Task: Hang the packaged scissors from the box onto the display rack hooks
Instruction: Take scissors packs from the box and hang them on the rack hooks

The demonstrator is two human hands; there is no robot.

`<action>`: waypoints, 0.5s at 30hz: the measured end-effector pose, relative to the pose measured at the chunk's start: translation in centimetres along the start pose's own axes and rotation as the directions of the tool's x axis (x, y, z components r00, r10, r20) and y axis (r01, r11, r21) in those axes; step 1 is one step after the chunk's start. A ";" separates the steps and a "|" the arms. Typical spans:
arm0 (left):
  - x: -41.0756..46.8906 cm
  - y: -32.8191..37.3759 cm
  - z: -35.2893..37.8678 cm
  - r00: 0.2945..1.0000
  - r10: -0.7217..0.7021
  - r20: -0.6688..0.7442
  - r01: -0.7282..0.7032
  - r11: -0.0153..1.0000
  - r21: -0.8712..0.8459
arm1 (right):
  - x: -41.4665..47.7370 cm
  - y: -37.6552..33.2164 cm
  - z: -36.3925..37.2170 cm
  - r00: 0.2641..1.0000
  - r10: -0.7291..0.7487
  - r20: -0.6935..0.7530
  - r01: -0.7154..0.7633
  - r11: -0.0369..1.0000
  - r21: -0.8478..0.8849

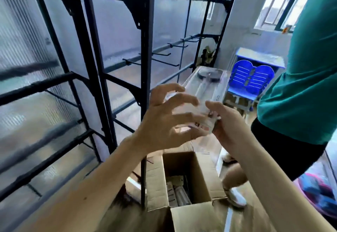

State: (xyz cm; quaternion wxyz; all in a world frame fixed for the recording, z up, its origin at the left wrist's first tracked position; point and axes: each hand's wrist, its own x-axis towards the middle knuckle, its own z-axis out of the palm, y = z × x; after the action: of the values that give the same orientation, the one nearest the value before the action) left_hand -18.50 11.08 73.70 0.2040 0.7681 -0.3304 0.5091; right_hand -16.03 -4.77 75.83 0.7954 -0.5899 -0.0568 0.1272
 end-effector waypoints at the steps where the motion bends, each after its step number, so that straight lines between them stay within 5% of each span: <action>1: 0.3 0.2 -0.3 0.995 -0.099 0.014 0.099 0.994 -0.037 | 0.0 -0.4 -0.1 0.999 -0.039 0.024 0.040 0.999 -0.017; 2: 0.7 0.5 -0.8 0.964 -0.265 0.014 0.265 0.961 -0.079 | 0.1 -0.8 -0.4 0.995 -0.084 0.057 0.087 0.995 -0.052; 4: 2.0 1.2 -1.6 0.795 -0.606 0.025 0.597 0.775 -0.205 | 0.3 -1.9 -0.7 0.973 -0.156 0.170 0.176 0.978 -0.111; 6: 3.7 1.7 -2.3 0.643 -0.763 0.062 0.742 0.601 -0.296 | 0.5 -3.1 -0.7 0.936 -0.215 0.280 0.269 0.948 -0.172; 9: 6.1 1.8 -3.3 0.483 -0.863 0.145 0.794 0.363 -0.487 | 1.2 -4.1 0.0 0.840 -0.367 0.400 0.517 0.764 -0.385; 11: 6.9 2.0 -3.8 0.428 -0.892 0.143 0.798 0.299 -0.523 | 1.8 -4.3 0.5 0.790 -0.409 0.456 0.602 0.653 -0.458; 15: 6.7 2.6 -4.9 0.287 -0.958 0.012 0.763 0.221 -0.608 | 1.4 -3.7 2.0 0.791 -0.428 0.438 0.595 0.704 -0.387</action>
State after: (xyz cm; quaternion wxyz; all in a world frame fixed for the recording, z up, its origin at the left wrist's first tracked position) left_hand -21.70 10.42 81.76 0.7057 0.6216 0.0901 0.3280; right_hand -14.70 -3.52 79.89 0.5952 -0.7085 -0.3780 -0.0290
